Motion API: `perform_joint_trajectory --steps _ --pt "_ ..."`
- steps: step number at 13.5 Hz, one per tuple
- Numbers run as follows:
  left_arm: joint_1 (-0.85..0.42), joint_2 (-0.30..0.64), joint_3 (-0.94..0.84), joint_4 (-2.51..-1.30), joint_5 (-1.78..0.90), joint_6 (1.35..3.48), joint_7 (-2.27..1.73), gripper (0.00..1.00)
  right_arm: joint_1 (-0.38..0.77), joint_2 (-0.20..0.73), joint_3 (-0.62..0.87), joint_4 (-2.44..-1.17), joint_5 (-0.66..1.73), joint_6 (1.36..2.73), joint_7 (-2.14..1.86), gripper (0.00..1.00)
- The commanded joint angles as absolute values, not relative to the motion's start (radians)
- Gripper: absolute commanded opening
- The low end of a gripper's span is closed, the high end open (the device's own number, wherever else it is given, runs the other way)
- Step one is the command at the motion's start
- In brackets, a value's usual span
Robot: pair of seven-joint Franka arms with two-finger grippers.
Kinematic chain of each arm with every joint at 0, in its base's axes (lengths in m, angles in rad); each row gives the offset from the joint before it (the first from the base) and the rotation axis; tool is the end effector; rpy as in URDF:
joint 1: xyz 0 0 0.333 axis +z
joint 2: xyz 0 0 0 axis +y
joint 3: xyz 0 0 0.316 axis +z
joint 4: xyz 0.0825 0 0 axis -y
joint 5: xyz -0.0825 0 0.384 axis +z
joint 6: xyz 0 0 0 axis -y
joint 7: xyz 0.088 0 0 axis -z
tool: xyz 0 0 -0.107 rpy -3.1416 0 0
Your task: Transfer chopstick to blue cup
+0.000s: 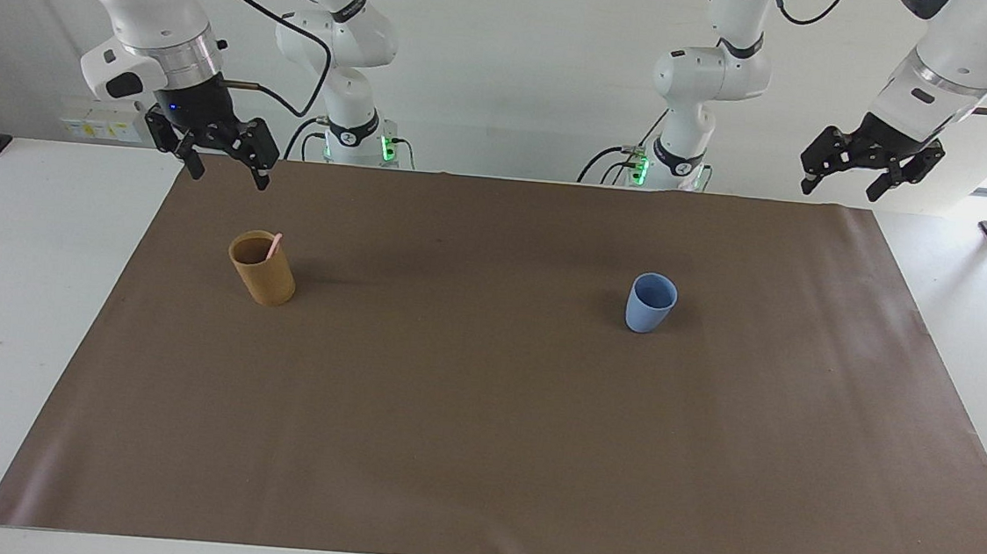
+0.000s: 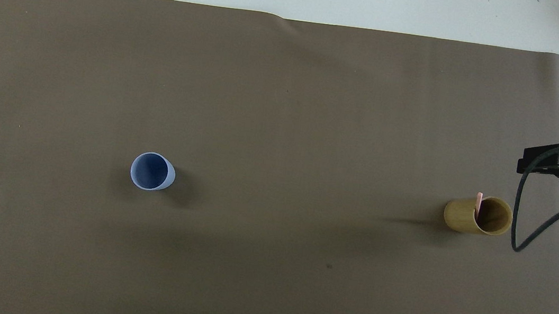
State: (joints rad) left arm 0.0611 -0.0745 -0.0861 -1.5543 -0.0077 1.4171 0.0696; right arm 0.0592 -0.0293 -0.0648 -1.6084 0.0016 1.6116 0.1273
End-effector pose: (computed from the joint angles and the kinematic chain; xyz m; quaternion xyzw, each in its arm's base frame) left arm 0.5146 -0.0158 0.6589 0.9984 -0.0475 -0.0315 0.0013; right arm 0.5493 -0.0035 0.6265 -0.9977 0.0664 -0.0161 0.0027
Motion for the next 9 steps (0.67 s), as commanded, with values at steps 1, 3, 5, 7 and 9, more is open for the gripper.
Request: perform_joint_trajectory --steps 1,3,5,7,9 --pt "0.074 -0.1 -0.091 -1.578 -0.02 1.416 0.075 1.0 0.055 -0.035 -0.069 -1.612 0.02 1.612 0.112 1.0" --pt "0.068 -0.098 -0.091 -1.577 -0.02 1.42 0.072 1.0 0.055 -0.034 -0.069 -1.612 0.02 1.612 0.112 1.0" --pt "0.057 -0.104 -0.098 -1.592 -0.023 1.423 0.069 1.0 0.042 -0.035 -0.074 -1.612 0.02 1.595 0.101 1.0" --pt "0.034 -0.104 -0.101 -1.597 -0.025 1.44 0.069 1.0 0.038 -0.035 -0.072 -1.614 0.02 1.608 0.104 1.0" --pt "0.028 -0.101 -0.101 -1.633 -0.025 1.456 0.069 1.0 0.043 -0.035 -0.071 -1.618 0.02 1.615 0.109 1.0"
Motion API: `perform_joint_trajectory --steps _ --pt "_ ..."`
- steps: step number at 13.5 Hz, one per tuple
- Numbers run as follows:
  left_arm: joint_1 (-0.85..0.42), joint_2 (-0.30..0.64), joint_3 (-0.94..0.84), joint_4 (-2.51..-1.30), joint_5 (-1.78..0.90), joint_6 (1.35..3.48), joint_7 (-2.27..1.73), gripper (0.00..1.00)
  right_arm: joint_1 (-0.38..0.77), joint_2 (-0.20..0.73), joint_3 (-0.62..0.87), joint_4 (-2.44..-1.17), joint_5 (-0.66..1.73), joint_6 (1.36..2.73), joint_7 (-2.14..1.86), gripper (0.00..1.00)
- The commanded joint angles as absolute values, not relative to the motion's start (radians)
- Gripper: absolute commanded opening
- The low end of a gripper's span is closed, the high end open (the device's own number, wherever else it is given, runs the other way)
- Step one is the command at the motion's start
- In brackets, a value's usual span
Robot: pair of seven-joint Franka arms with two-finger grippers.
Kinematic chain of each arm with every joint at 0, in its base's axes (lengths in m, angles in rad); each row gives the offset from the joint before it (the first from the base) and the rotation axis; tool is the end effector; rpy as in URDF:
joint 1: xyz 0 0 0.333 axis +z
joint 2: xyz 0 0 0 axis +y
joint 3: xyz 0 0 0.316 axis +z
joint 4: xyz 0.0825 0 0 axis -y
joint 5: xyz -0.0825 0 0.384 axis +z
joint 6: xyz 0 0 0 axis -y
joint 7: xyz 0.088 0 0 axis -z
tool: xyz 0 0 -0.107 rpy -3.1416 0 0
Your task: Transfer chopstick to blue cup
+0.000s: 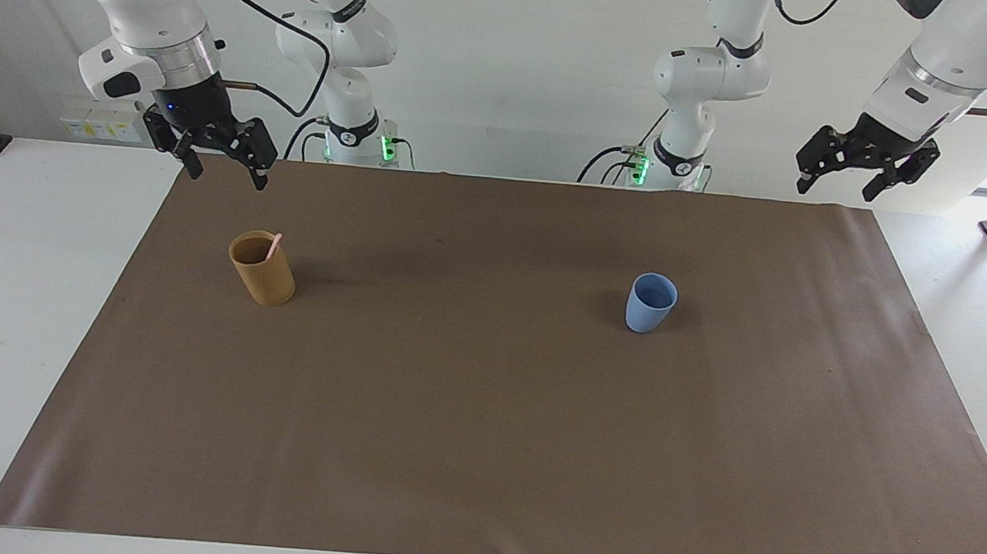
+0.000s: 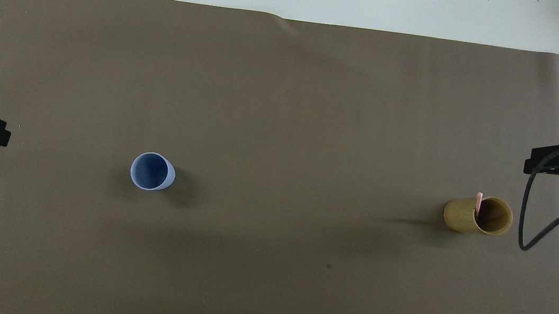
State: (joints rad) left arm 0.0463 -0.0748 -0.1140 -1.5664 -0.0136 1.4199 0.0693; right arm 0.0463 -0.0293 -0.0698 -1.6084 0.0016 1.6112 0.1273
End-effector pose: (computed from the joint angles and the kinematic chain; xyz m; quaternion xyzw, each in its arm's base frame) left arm 0.5137 -0.0390 0.6536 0.9970 -0.0689 -0.0361 0.0025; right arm 0.5491 -0.0133 0.6264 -0.9970 0.0753 -0.0159 0.0026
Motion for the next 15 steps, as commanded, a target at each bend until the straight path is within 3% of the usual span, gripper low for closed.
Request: perform_joint_trajectory --steps 1,9,15 --pt "0.028 -0.103 -0.101 -1.679 -0.025 1.495 0.069 1.0 0.043 -0.038 -0.071 -1.63 0.02 1.64 0.1 1.0" --pt "-0.123 -0.077 -0.103 -2.035 -0.026 1.897 -0.152 1.0 0.052 -0.048 -0.064 -1.771 0.006 1.767 0.098 1.0" --pt "-0.189 0.034 -0.103 -2.158 -0.049 2.118 -0.207 1.0 0.126 -0.023 -0.058 -1.897 -0.043 1.979 -0.037 1.0"
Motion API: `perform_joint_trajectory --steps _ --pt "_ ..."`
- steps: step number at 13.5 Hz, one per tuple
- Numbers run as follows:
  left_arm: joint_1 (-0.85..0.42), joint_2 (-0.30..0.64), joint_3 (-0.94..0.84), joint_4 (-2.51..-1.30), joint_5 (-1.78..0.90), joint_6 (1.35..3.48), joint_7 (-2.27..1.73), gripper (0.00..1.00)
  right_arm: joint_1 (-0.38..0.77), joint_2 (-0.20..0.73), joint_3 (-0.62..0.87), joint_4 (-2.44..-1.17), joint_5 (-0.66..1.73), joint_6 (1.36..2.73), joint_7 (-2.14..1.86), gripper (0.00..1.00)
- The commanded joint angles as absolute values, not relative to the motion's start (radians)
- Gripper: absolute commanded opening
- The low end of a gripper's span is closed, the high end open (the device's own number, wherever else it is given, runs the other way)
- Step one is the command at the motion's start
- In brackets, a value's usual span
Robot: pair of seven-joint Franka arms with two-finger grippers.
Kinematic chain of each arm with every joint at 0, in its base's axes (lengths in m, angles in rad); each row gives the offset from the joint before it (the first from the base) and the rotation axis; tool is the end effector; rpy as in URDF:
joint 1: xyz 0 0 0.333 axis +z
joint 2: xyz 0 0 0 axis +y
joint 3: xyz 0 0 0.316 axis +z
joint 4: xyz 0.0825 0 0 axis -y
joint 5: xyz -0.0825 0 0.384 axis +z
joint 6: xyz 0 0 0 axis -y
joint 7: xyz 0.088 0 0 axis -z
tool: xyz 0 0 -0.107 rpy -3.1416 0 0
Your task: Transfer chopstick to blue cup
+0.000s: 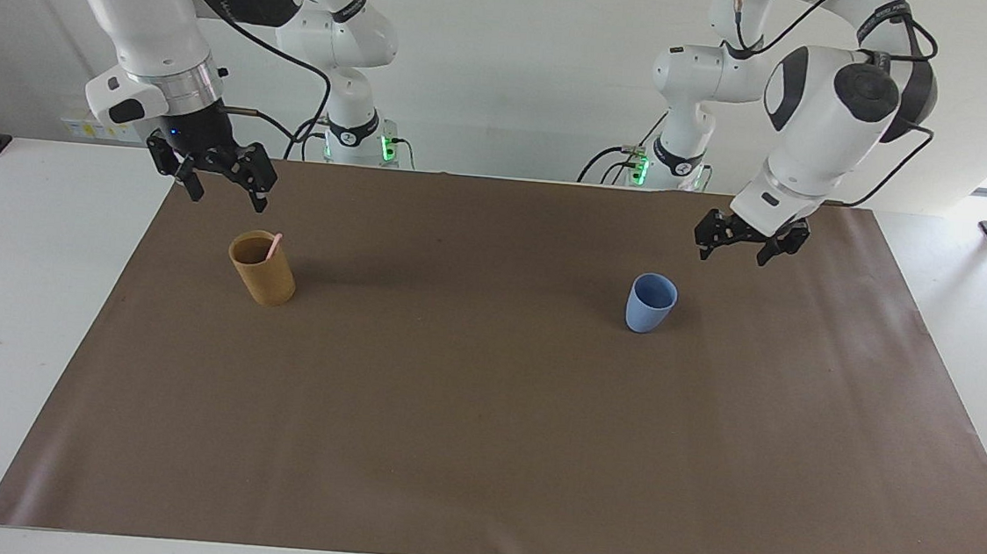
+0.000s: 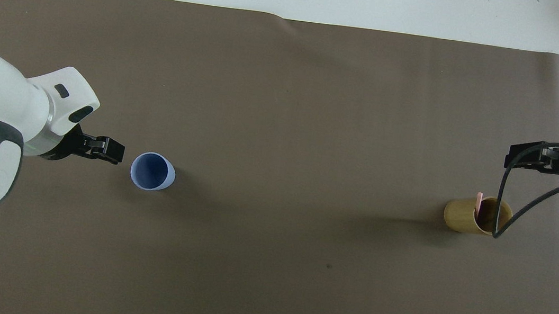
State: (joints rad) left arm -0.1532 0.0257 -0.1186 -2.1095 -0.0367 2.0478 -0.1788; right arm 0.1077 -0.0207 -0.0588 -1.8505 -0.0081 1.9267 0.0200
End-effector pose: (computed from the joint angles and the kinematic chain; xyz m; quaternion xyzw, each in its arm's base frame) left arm 0.5173 -0.1460 0.3969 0.9982 -0.0374 -0.0464 0.0073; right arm 0.5656 0.0269 0.5340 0.9987 0.0156 0.0485 0.0016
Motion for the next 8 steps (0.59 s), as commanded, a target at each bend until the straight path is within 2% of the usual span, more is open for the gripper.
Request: perform_joint_trajectory --steps 1,4,5,6,7,8 --pt "-0.189 0.034 -0.103 -2.183 -0.049 2.135 -0.206 1.0 0.126 -0.029 -0.058 -1.911 -0.066 1.973 -0.05 1.0" --pt "-0.189 0.06 -0.103 -2.2 -0.049 2.178 -0.204 1.0 0.109 -0.063 -0.058 -1.988 -0.077 1.979 -0.148 0.99" --pt "-0.189 0.06 -0.103 -2.2 -0.051 2.177 -0.204 0.96 0.107 -0.077 -0.058 -2.02 -0.09 1.988 -0.173 0.92" --pt "-0.189 0.06 -0.103 -2.198 -0.051 2.177 -0.203 0.7 0.107 -0.078 -0.058 -2.034 -0.121 1.999 -0.216 0.85" --pt "-0.187 0.06 -0.103 -2.198 -0.051 2.177 -0.199 0.49 0.116 -0.078 -0.058 -2.055 -0.144 2.006 -0.254 0.81" --pt "-0.183 0.061 -0.103 -2.195 -0.051 2.175 -0.198 0.21 0.118 -0.083 -0.058 -2.075 -0.152 2.029 -0.28 0.8"
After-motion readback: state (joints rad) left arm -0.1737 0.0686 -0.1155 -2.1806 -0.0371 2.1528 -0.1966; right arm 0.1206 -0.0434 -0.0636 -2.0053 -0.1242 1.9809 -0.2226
